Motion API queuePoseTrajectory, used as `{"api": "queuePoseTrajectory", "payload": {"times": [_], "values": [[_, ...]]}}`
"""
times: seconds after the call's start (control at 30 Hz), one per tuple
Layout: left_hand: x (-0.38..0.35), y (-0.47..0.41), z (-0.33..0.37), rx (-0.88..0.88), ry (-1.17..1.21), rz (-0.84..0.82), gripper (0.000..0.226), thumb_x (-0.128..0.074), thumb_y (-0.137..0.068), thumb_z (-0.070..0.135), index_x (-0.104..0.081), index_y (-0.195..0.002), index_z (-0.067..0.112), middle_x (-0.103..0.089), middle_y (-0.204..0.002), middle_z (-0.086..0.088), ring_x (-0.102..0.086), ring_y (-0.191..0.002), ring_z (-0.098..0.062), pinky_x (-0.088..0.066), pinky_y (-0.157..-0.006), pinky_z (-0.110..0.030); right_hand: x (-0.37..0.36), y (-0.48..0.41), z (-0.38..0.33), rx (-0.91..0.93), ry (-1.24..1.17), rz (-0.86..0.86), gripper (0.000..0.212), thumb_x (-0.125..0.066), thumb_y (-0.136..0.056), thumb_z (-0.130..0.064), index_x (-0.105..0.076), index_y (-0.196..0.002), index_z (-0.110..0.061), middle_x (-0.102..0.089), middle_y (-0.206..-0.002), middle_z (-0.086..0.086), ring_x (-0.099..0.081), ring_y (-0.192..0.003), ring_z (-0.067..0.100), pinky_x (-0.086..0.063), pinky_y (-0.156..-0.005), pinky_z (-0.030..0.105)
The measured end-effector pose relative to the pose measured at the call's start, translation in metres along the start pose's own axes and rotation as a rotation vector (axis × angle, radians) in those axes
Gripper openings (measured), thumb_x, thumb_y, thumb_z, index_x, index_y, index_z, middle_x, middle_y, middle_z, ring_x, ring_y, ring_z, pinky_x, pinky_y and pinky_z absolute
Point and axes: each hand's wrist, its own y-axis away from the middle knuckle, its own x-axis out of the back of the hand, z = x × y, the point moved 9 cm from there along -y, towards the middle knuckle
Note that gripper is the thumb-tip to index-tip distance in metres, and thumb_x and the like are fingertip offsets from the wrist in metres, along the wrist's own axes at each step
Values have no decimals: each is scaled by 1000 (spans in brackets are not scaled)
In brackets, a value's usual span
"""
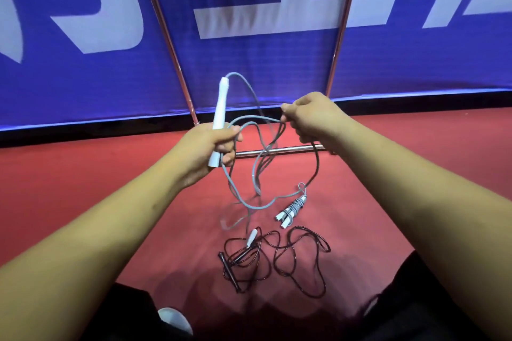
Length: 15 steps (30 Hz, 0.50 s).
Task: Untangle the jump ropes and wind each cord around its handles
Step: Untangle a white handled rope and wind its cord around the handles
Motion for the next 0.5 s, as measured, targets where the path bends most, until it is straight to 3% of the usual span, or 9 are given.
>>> {"api": "queuePoseTrajectory", "payload": {"times": [0.1,0.2,0.27,0.3,0.4,0.47,0.5], "values": [[3,1,0,71,245,-11,23,-45,-100,12,-53,-80,7,-28,-41,7,-35,-39,-11,-36,-45,-21,10,-1,9,-40,93,119,31,-46,-99,-10,-50,-68,-6,-48,-60,12,-43,-45,21,-39,-45,28],[2,3,3,70,322,-45,20,-46,-97,14,-52,-78,8,-28,-42,6,-34,-41,-11,-34,-47,-21,8,8,-7,129,671,230,9,-55,-88,-12,-54,-90,-4,-56,-96,13,-53,-86,33,-48,-79,36],[-5,7,7,58,299,-104,15,-49,-92,15,-51,-78,9,-28,-42,6,-34,-42,-11,-34,-48,-22,-23,16,-18,290,571,29,31,-64,-85,-13,-62,-115,-6,-61,-118,11,-58,-108,27,-46,-97,36],[-9,9,9,54,296,-132,13,-50,-89,16,-50,-78,9,-28,-42,7,-33,-42,-11,-34,-47,-21,-40,22,-19,320,425,-110,30,-67,-85,-12,-66,-114,-7,-66,-115,8,-61,-106,21,-46,-98,35],[-13,13,14,58,319,-155,12,-49,-86,16,-49,-77,9,-28,-41,7,-32,-39,-9,-34,-45,-21,-72,32,-12,281,149,-307,18,-69,-87,-11,-67,-104,-5,-64,-85,9,-58,-75,19,-51,-75,39],[-9,13,17,64,299,-154,13,-49,-86,16,-50,-74,9,-28,-41,7,-30,-38,-9,-33,-45,-21,-76,35,-10,281,58,-342,13,-64,-92,-13,-64,-99,-1,-51,-70,9,-51,-60,20,-46,-54,28],[-5,11,17,66,275,-141,15,-50,-86,16,-51,-73,9,-28,-41,7,-31,-39,-9,-33,-46,-21,-75,35,-12,294,39,-339,14,-59,-96,-14,-63,-95,0,-47,-64,8,-50,-54,18,-43,-50,23]]}}
